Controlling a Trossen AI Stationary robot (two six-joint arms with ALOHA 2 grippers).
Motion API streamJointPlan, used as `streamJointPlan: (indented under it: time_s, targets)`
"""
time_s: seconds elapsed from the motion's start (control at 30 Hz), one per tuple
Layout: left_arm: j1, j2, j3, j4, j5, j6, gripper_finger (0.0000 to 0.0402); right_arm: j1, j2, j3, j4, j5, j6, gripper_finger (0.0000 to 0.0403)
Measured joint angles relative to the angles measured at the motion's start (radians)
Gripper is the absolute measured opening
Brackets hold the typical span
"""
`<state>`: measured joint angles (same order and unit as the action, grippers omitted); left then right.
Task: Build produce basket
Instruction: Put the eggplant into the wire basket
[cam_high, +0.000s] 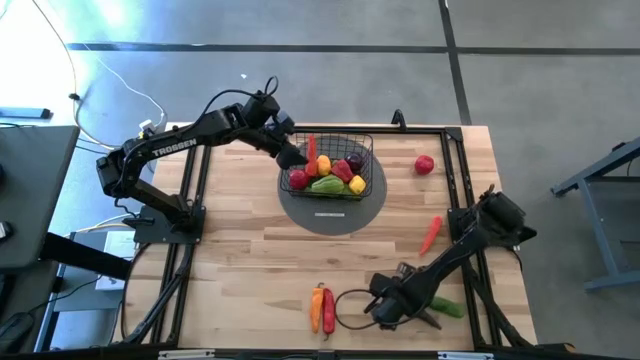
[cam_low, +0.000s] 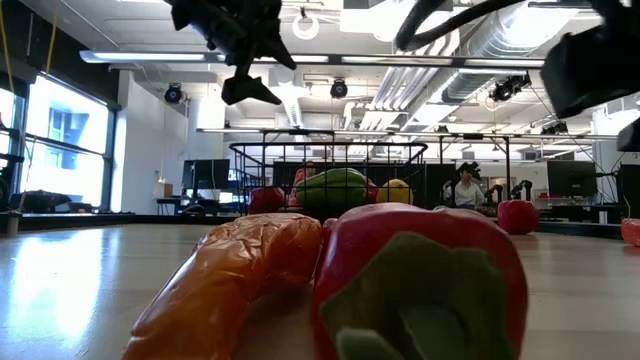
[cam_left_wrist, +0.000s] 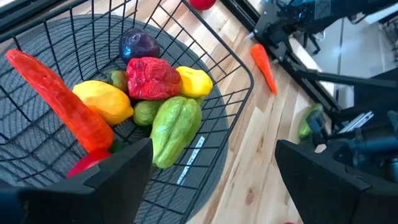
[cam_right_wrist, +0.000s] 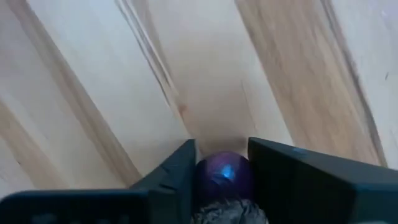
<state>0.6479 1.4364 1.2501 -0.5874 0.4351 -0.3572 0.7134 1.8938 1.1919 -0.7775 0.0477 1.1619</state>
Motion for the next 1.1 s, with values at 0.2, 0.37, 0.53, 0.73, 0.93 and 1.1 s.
streamJointPlan:
  time_s: [0.2, 0.37, 0.53, 0.73, 0.93, 1.1]
  targets:
    - [0.0, 0.0, 0.0, -0.022, -0.007, 0.079, 0.0329, -0.06, -0.023, 0.0, 0.029, 0.004, -0.011, 0.0078]
    - [0.0, 0.0, 0.0, -0.023, -0.03, 0.14, 0.0329, -0.121, -0.074, 0.0, 0.039, 0.034, -0.011, 0.0091]
    - [0.0, 0.0, 0.0, -0.037, -0.081, 0.205, 0.0329, -0.189, -0.151, 0.0, 0.036, 0.115, -0.027, 0.0088]
    - [-0.001, 0.0, 0.0, -0.055, -0.126, 0.257, 0.0329, -0.29, -0.247, 0.0, 0.022, 0.209, -0.094, 0.0086]
    - [-0.001, 0.0, 0.0, -0.077, -0.128, 0.265, 0.0329, -0.41, -0.341, 0.0, 0.06, 0.299, -0.184, 0.0086]
    - [-0.001, 0.0, 0.0, -0.116, -0.129, 0.264, 0.0329, -0.524, -0.417, 0.0, 0.169, 0.369, -0.325, 0.0086]
